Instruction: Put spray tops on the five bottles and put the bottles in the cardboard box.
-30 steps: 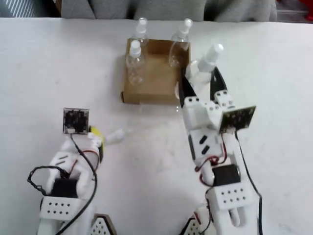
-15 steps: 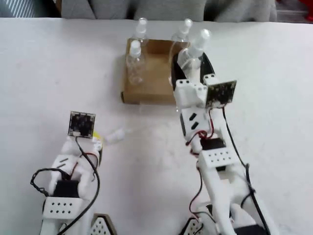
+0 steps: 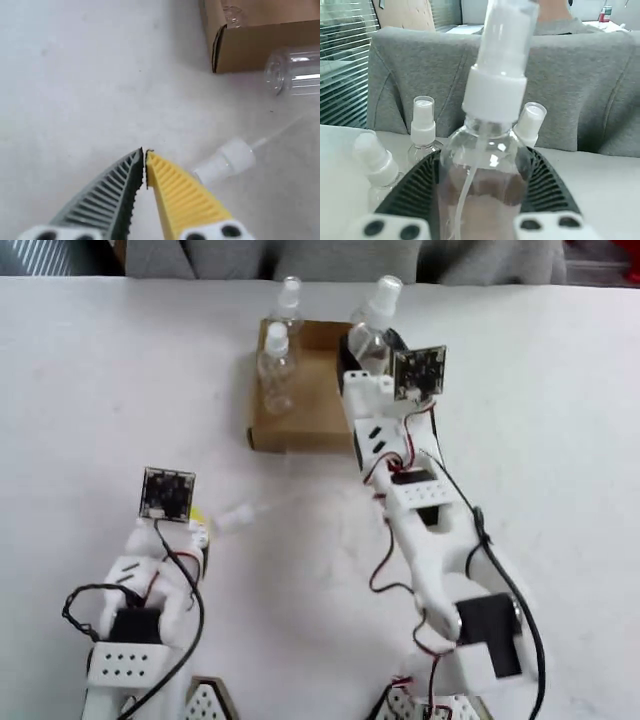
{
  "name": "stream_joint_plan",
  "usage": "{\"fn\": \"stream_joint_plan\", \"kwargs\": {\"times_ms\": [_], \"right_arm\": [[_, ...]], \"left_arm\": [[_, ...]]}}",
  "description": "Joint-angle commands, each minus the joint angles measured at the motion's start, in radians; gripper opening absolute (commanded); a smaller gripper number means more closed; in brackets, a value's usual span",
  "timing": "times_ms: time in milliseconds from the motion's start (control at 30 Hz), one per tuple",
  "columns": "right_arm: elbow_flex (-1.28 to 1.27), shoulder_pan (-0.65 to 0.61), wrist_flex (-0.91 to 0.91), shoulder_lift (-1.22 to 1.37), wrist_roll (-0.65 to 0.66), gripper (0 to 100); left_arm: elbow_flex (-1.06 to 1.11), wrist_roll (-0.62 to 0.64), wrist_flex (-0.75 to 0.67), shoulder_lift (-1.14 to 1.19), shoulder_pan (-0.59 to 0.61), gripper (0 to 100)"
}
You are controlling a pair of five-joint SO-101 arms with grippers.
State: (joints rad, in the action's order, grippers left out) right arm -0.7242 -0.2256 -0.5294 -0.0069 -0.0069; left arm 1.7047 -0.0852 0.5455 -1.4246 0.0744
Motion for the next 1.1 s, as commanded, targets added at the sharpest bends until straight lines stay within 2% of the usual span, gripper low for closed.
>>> {"fn": "stream_joint_plan", "kwargs": {"times_ms": [0,167,333,933,1067], "right_arm": [[0.109,-0.002,-0.056,0.077,0.006,1.8],[0.146,-0.002,-0.24,0.245,0.012,1.6],[0.209,-0.002,-0.318,0.397,0.012,1.6],[0.362,0.036,-0.335,0.573,0.015,1.6],[0.364,0.033,-0.335,0.593,0.106,1.6]], "left_arm": [[-0.006,-0.009,-0.023,-0.012,0.008,2],[-0.006,-0.009,-0.023,-0.012,0.008,2],[-0.006,-0.009,-0.023,-0.012,0.008,2],[-0.006,-0.009,-0.023,-0.012,0.008,2],[-0.006,-0.009,-0.023,-0.012,0.008,2]]}}
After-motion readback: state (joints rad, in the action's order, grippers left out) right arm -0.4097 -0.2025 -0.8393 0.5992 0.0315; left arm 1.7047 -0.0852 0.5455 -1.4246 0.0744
